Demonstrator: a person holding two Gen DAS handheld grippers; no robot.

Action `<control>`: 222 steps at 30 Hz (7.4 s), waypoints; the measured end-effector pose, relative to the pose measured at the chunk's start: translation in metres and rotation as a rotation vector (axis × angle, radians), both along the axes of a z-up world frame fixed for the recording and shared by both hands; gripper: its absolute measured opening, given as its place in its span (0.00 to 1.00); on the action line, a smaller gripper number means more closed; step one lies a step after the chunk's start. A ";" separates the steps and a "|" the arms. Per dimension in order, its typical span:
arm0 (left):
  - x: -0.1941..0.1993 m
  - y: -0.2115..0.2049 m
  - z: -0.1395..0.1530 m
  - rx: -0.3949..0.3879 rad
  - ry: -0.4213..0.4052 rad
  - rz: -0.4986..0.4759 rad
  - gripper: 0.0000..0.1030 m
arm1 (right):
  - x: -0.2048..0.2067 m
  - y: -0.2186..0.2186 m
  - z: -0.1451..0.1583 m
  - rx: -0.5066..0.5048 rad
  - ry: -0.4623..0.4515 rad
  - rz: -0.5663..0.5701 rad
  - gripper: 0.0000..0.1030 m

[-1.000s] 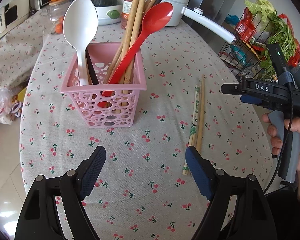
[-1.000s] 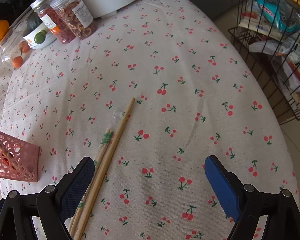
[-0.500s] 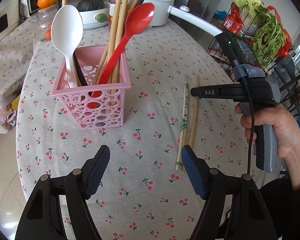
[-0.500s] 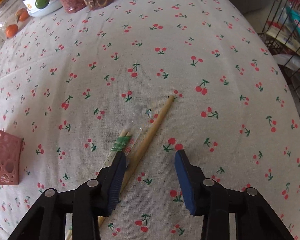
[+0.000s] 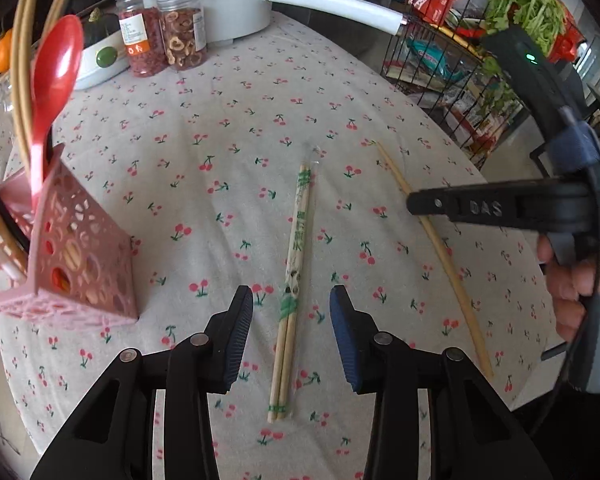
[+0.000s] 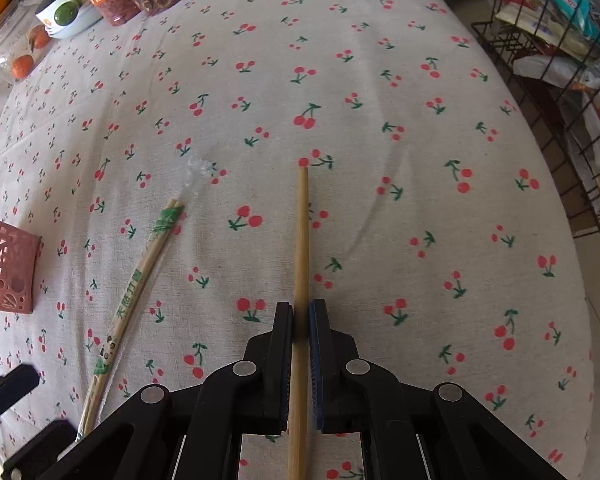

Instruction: Organize utensils

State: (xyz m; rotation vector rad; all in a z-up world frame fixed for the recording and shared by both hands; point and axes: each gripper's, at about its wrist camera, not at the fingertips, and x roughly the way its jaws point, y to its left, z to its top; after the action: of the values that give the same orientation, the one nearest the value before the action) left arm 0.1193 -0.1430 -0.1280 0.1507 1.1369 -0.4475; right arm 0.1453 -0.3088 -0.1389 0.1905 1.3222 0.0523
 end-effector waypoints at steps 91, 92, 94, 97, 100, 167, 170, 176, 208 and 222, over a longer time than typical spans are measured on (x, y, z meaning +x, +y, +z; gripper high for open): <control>-0.006 0.147 0.083 -0.233 -0.933 0.503 0.12 | -0.055 0.065 0.167 0.198 -0.639 0.049 0.05; -0.007 0.149 0.080 -0.228 -0.899 0.516 0.13 | -0.055 0.066 0.167 0.193 -0.642 0.050 0.05; -0.011 0.154 0.075 -0.228 -0.828 0.534 0.25 | -0.056 0.067 0.168 0.192 -0.643 0.055 0.05; -0.020 0.164 0.079 -0.221 -0.771 0.542 0.37 | -0.058 0.072 0.170 0.199 -0.648 0.066 0.05; -0.029 0.173 0.089 -0.202 -0.717 0.523 0.40 | -0.062 0.078 0.177 0.213 -0.665 0.079 0.05; -0.235 0.168 0.193 -0.088 -0.467 0.460 1.00 | -0.246 0.112 0.227 -0.165 -0.762 0.011 1.00; -0.251 0.164 0.199 -0.049 -0.500 0.461 1.00 | -0.267 0.112 0.228 -0.159 -0.766 0.010 1.00; -0.263 0.163 0.206 -0.006 -0.533 0.461 1.00 | -0.278 0.107 0.230 -0.181 -0.777 -0.026 1.00; -0.260 0.152 0.198 -0.003 -0.512 0.439 1.00 | -0.280 0.099 0.224 -0.187 -0.757 -0.050 1.00; -0.260 0.148 0.197 -0.004 -0.510 0.428 1.00 | -0.278 0.101 0.222 -0.189 -0.751 -0.048 1.00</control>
State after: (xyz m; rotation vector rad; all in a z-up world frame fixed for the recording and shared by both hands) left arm -0.1411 0.0051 0.0688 0.0119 0.6391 -0.0206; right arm -0.1328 -0.2082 0.0828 0.0299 0.5682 -0.0408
